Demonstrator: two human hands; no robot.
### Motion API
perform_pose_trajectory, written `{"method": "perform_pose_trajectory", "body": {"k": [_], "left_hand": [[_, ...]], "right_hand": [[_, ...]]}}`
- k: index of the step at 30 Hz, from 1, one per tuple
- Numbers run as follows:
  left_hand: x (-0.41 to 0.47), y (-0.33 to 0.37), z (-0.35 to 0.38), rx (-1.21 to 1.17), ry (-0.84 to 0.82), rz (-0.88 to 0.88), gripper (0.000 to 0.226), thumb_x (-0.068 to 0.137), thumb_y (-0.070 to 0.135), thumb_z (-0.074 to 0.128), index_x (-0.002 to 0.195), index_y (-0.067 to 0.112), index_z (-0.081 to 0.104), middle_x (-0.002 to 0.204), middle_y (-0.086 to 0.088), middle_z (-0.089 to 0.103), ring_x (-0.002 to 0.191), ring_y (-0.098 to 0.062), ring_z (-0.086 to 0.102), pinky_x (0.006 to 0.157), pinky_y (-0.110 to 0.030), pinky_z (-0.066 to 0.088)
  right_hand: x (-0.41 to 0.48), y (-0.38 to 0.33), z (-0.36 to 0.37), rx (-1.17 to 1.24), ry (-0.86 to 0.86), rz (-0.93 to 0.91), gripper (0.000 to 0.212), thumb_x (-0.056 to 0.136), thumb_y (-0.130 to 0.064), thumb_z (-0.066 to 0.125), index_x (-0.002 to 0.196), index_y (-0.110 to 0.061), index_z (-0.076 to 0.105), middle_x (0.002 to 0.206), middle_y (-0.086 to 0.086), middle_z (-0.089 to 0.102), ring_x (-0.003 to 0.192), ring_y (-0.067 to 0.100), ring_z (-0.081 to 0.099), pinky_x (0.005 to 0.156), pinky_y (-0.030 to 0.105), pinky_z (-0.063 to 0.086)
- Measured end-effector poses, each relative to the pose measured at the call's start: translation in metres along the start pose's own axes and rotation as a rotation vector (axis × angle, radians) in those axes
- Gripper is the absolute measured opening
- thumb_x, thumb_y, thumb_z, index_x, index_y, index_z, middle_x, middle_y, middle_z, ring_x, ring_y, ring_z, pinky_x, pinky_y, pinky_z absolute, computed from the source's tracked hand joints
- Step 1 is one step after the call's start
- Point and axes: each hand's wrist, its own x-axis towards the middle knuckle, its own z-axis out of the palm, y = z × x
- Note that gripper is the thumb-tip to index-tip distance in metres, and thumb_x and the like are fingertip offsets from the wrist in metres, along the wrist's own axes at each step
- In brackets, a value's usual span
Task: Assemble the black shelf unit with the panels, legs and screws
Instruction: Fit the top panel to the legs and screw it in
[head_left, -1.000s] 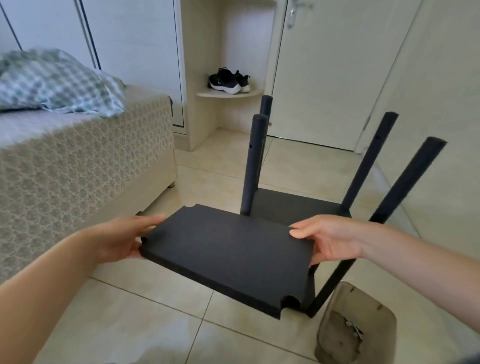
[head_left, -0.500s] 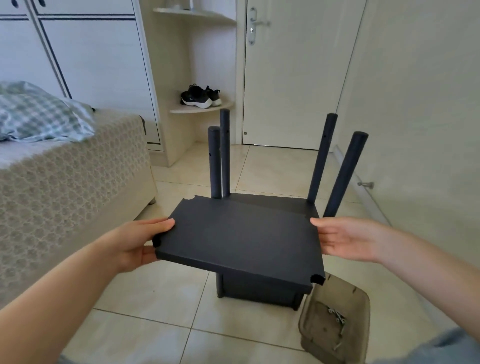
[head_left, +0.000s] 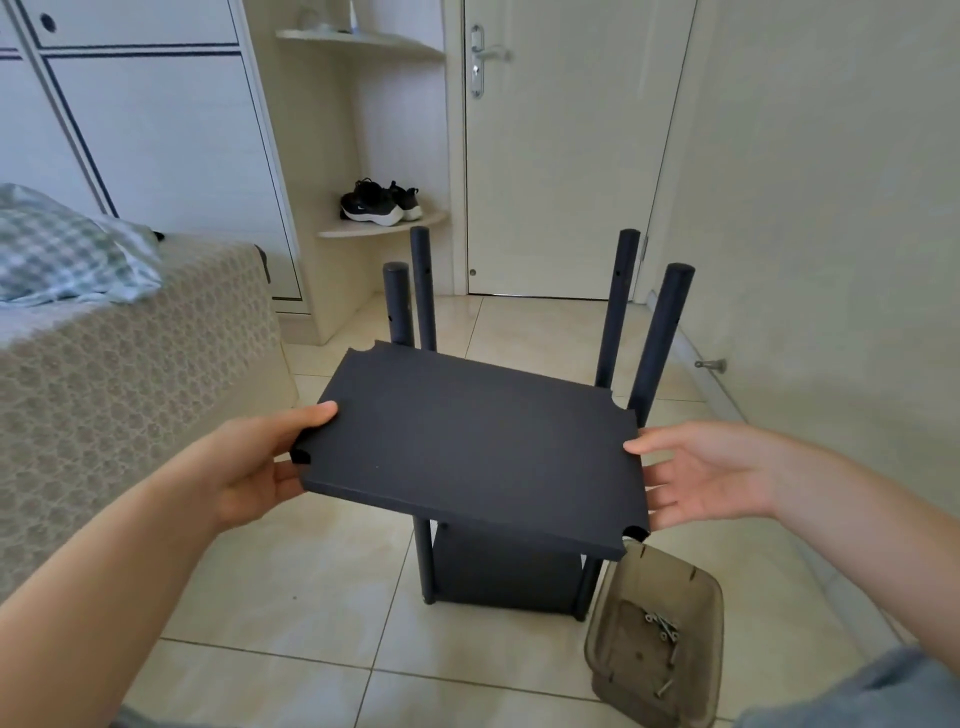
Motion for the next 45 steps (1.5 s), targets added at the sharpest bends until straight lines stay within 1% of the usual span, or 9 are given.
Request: {"method": "perform_pose_trajectory", "body": {"k": [6, 11, 15, 19, 22, 26, 32, 36, 45], "left_hand": [[-0.015, 0.019, 0.008, 0.009, -0.073, 0.09, 0.046, 0.072, 0.027, 0.073, 0.114, 0.01, 0.069, 0.108, -0.007, 0.076, 0.071, -0.017, 0.073, 0.066, -0.028, 0.062], [-0.029, 0.042, 0.019, -0.014, -0.108, 0.194, 0.033, 0.077, 0.024, 0.069, 0.107, 0.011, 0.07, 0.093, -0.004, 0.078, 0.065, -0.012, 0.073, 0.051, -0.022, 0.058], [-0.028, 0.064, 0.029, -0.056, -0.097, 0.286, 0.041, 0.069, 0.029, 0.07, 0.106, 0.013, 0.07, 0.089, -0.002, 0.077, 0.064, -0.011, 0.072, 0.057, -0.022, 0.06], [-0.019, 0.093, 0.044, -0.072, -0.076, 0.331, 0.039, 0.069, 0.031, 0.072, 0.104, 0.014, 0.069, 0.082, 0.0, 0.076, 0.066, -0.012, 0.07, 0.064, -0.023, 0.059], [-0.007, 0.113, 0.055, -0.125, -0.031, 0.384, 0.026, 0.083, 0.028, 0.072, 0.103, 0.013, 0.068, 0.079, -0.001, 0.075, 0.064, -0.012, 0.069, 0.06, -0.024, 0.059], [0.009, 0.127, 0.07, -0.145, -0.042, 0.494, 0.016, 0.095, 0.024, 0.062, 0.104, 0.013, 0.069, 0.087, 0.001, 0.077, 0.069, -0.008, 0.072, 0.069, -0.027, 0.057], [0.029, 0.137, 0.091, -0.136, -0.208, 0.614, 0.023, 0.1, 0.021, 0.051, 0.113, 0.014, 0.069, 0.107, 0.002, 0.075, 0.092, -0.01, 0.07, 0.092, -0.032, 0.049], [0.048, 0.136, 0.095, -0.114, -0.148, 0.666, 0.03, 0.101, 0.024, 0.053, 0.13, 0.022, 0.061, 0.109, 0.008, 0.076, 0.099, -0.009, 0.072, 0.092, -0.033, 0.049], [0.079, 0.122, 0.082, 0.004, -0.176, 0.593, 0.03, 0.1, 0.022, 0.054, 0.127, 0.029, 0.065, 0.111, 0.002, 0.076, 0.101, -0.024, 0.072, 0.092, -0.041, 0.051]], "right_hand": [[-0.018, -0.016, 0.005, -0.18, 0.158, -0.224, 0.029, 0.097, -0.012, 0.057, 0.125, -0.009, 0.058, 0.11, 0.02, 0.07, 0.09, 0.035, 0.071, 0.069, 0.044, 0.059], [-0.04, -0.042, 0.004, -0.179, 0.337, -0.482, 0.019, 0.092, -0.014, 0.064, 0.106, -0.001, 0.064, 0.095, 0.015, 0.075, 0.07, 0.023, 0.072, 0.056, 0.03, 0.056], [-0.052, -0.061, 0.0, -0.051, 0.238, -0.656, 0.022, 0.091, -0.008, 0.061, 0.112, -0.006, 0.068, 0.099, 0.01, 0.075, 0.076, 0.019, 0.07, 0.061, 0.03, 0.058], [-0.053, -0.088, 0.001, 0.041, 0.138, -0.791, 0.037, 0.089, -0.003, 0.058, 0.126, -0.005, 0.062, 0.121, 0.013, 0.068, 0.101, 0.024, 0.066, 0.088, 0.037, 0.054], [-0.051, -0.107, 0.006, -0.001, 0.108, -0.849, 0.032, 0.09, -0.002, 0.054, 0.119, -0.004, 0.067, 0.117, 0.011, 0.071, 0.1, 0.02, 0.067, 0.08, 0.028, 0.056], [-0.044, -0.131, 0.006, 0.087, 0.151, -0.901, 0.031, 0.09, 0.002, 0.053, 0.117, 0.0, 0.067, 0.114, 0.013, 0.071, 0.104, 0.024, 0.068, 0.083, 0.03, 0.057], [-0.04, -0.165, -0.003, 0.137, 0.204, -0.918, 0.024, 0.091, 0.003, 0.054, 0.113, 0.01, 0.063, 0.109, 0.017, 0.071, 0.082, 0.019, 0.07, 0.063, 0.024, 0.058], [-0.028, -0.179, -0.004, 0.102, 0.236, -0.888, 0.022, 0.092, 0.002, 0.056, 0.111, 0.012, 0.062, 0.105, 0.018, 0.069, 0.076, 0.017, 0.072, 0.062, 0.025, 0.057], [0.008, -0.172, -0.009, -0.036, 0.338, -0.761, 0.025, 0.09, -0.007, 0.063, 0.112, 0.006, 0.065, 0.102, 0.017, 0.068, 0.085, 0.025, 0.067, 0.067, 0.036, 0.057]]}}
